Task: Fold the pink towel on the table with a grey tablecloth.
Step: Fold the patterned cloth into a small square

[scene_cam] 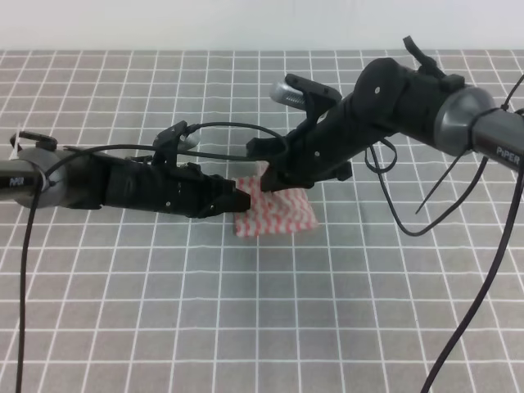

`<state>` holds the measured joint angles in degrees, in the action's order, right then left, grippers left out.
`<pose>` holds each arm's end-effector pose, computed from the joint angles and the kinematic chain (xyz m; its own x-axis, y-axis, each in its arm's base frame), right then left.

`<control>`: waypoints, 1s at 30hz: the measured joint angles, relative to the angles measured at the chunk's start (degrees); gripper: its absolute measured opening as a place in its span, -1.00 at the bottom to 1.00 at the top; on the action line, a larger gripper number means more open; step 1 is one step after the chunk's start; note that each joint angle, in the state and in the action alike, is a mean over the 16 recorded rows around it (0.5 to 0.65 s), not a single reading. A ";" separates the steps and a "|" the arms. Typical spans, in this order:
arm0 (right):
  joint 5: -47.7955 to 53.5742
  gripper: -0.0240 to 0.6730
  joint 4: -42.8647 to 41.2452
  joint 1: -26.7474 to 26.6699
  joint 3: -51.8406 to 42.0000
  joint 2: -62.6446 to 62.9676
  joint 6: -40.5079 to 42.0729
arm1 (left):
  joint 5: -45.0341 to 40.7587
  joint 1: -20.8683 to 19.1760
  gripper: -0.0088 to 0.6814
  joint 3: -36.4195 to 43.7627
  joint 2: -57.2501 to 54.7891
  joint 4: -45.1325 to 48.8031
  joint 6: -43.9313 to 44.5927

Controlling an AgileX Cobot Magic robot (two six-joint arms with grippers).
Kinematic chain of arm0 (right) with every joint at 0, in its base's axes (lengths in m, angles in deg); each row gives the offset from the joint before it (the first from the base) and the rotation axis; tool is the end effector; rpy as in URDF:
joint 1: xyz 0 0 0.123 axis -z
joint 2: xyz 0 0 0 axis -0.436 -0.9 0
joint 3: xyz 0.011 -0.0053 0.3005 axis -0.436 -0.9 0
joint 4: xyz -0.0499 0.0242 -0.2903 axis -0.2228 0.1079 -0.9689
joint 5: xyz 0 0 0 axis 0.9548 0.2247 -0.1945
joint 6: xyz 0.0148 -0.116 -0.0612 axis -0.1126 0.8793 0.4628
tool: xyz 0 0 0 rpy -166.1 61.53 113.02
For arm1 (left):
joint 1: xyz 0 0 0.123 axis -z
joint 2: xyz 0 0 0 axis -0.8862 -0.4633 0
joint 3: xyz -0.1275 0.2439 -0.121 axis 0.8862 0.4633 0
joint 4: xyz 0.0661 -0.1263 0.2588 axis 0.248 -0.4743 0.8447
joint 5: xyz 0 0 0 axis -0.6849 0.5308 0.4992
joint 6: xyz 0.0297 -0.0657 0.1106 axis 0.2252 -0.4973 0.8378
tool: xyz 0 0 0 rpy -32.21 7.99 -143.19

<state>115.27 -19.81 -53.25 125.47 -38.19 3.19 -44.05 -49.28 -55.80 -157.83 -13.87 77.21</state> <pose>0.4655 0.2965 0.1798 -0.9345 -0.0243 -0.3552 -0.2189 0.8260 0.5195 0.4556 -0.2028 0.0727 -0.8678 0.0587 -0.4934 0.4235 0.6069 -0.6726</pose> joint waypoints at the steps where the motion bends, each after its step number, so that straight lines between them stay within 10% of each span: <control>1: -0.34 -0.97 0.02 -0.19 0.00 -0.04 0.01 | -0.03 0.00 -0.98 0.00 0.00 -0.02 0.00; 30: -1.81 -0.97 4.35 -1.27 1.78 -3.67 2.81 | -4.68 -2.39 -0.98 -0.12 1.57 0.04 1.85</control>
<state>113.46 -15.45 -54.53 127.25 -41.87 6.00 -48.74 -51.67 -55.92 -156.26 -13.83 79.06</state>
